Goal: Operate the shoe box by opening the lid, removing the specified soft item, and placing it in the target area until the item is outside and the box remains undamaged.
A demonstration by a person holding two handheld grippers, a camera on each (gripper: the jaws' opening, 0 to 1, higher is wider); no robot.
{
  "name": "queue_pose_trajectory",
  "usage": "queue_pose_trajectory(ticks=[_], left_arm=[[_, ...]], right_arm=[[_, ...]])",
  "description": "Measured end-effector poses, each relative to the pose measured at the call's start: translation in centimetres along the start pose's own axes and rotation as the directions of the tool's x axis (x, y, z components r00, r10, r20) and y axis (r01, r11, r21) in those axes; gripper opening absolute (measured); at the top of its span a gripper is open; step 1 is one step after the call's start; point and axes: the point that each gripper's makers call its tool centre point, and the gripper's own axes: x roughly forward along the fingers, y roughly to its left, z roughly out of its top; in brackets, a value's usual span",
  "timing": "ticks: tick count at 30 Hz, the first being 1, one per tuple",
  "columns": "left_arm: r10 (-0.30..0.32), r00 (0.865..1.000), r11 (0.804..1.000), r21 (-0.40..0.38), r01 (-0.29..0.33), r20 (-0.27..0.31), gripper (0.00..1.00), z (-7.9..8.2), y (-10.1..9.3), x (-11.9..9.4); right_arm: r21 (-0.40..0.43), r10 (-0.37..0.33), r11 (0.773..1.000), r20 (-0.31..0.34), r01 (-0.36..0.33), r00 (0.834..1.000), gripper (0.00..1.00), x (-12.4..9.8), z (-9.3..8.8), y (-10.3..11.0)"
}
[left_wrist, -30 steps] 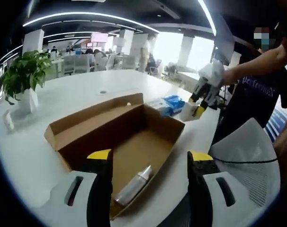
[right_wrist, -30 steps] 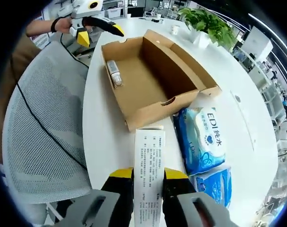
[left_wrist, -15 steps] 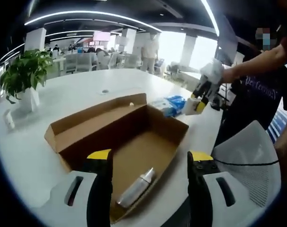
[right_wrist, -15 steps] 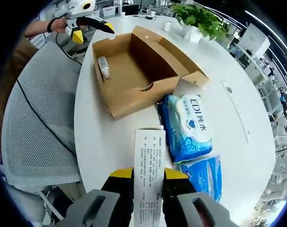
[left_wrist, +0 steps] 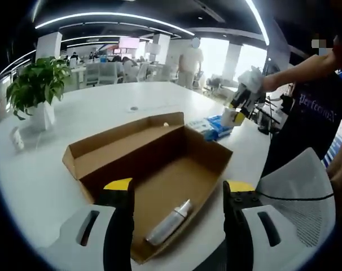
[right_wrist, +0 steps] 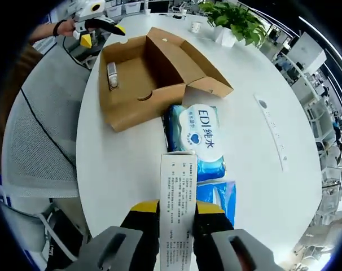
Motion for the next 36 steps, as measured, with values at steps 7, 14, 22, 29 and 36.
queue_pose_trajectory(ticks=[7,14,22,29,36], left_arm=[[0.041,0.999,0.999,-0.014,-0.041,0.01,0.63,0.2,0.8,-0.9],[0.092,0.996,0.995,-0.028,-0.092,0.003,0.63,-0.5,2.3,-2.3],[0.157,0.988,0.986,-0.052,-0.156,0.016,0.64,-0.1,3.8,-4.7],[0.196,0.98,0.979,-0.06,-0.194,0.032,0.64,0.8,4.3,-6.1],[0.217,0.976,0.975,-0.058,-0.215,0.033,0.64,1.6,4.5,-6.6]], right_arm=[[-0.037,-0.006,0.999,-0.022,0.005,1.0,0.18,0.0,-0.4,-3.0],[-0.057,-0.017,0.998,-0.03,0.015,0.999,0.18,0.2,-0.3,-5.8],[-0.061,-0.031,0.998,-0.044,0.029,0.999,0.18,0.4,-0.6,-9.1],[-0.065,-0.044,0.997,-0.064,0.04,0.997,0.18,1.0,-0.8,-10.8],[-0.073,-0.045,0.997,-0.076,0.039,0.996,0.18,2.4,-1.1,-11.9]])
